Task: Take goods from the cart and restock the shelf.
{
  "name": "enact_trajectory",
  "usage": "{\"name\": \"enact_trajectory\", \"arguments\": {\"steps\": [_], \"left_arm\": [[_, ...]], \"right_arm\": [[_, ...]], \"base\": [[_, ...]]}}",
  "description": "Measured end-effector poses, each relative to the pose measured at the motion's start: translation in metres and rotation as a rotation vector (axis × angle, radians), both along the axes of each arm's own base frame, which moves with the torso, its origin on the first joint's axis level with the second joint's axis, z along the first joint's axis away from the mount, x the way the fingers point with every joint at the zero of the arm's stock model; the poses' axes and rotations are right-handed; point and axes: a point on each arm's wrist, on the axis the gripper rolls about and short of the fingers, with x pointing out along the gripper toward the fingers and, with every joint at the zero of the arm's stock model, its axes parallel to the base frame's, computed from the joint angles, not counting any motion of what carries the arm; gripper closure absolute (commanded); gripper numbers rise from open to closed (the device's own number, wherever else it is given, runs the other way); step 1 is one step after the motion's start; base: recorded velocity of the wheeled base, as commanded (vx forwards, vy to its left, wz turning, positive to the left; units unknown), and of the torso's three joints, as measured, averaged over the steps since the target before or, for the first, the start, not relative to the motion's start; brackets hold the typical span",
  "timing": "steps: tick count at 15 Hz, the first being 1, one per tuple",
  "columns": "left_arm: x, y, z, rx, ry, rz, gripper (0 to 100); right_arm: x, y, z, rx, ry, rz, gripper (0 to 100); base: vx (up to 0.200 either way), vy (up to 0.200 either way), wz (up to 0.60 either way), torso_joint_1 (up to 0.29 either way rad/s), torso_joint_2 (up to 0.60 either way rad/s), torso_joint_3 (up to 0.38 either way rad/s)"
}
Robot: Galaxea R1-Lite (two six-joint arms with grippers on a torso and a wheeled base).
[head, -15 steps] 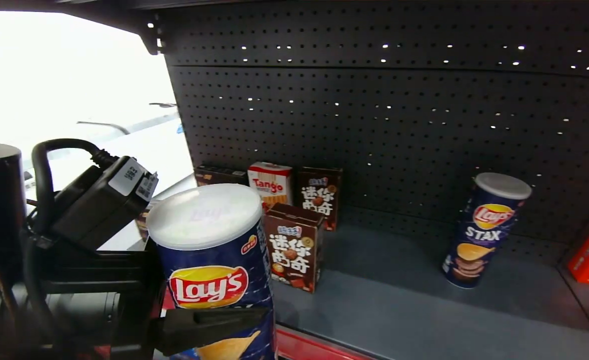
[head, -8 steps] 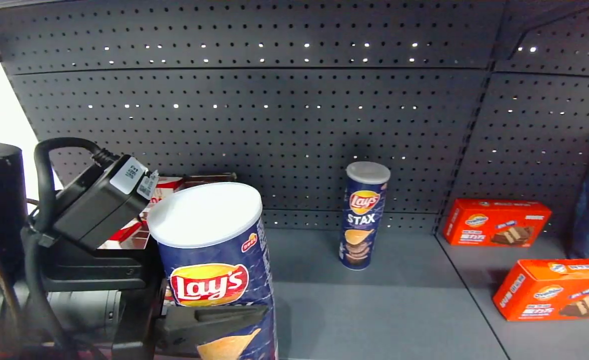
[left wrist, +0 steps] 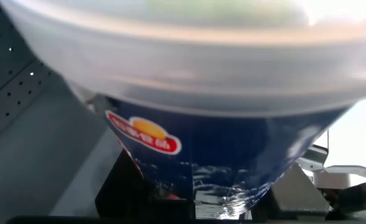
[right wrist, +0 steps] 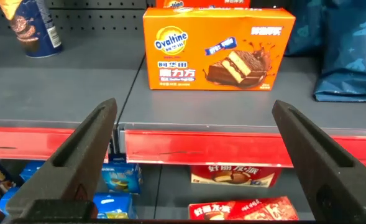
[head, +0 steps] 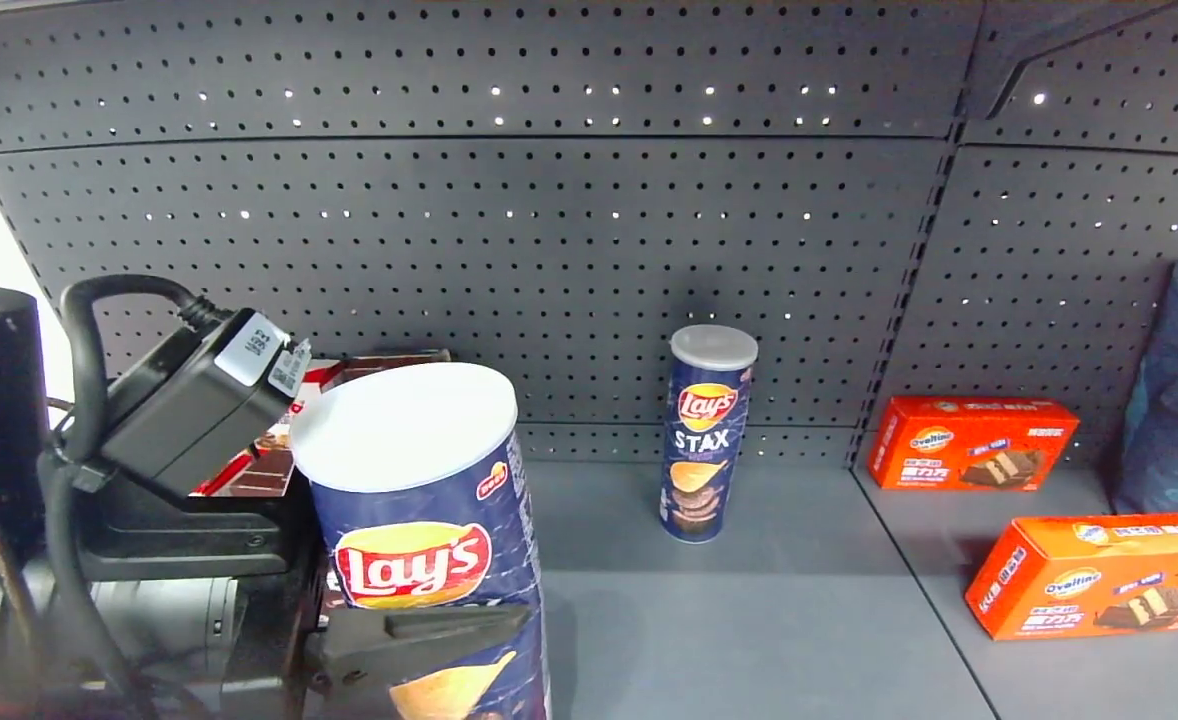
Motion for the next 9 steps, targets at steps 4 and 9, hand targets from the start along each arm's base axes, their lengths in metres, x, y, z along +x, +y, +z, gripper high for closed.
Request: {"name": "enact_trajectory", "arguments": {"steps": [4, 9], "left_arm": [[-0.0001, 0.0001, -0.0005, 0.001, 0.003, 0.001, 100], [-0.0018, 0.001, -0.0057, 0.01, 0.017, 0.001, 100]], "right_arm": [[0.0, 0.0, 0.0, 0.0, 0.0, 0.0, 0], [0.0, 0.0, 0.0, 0.0, 0.0, 0.0, 0]], "base": [[0.0, 0.0, 0.0, 0.0, 0.0, 0.0], [0.0, 0.0, 0.0, 0.0, 0.0, 0.0]]}}
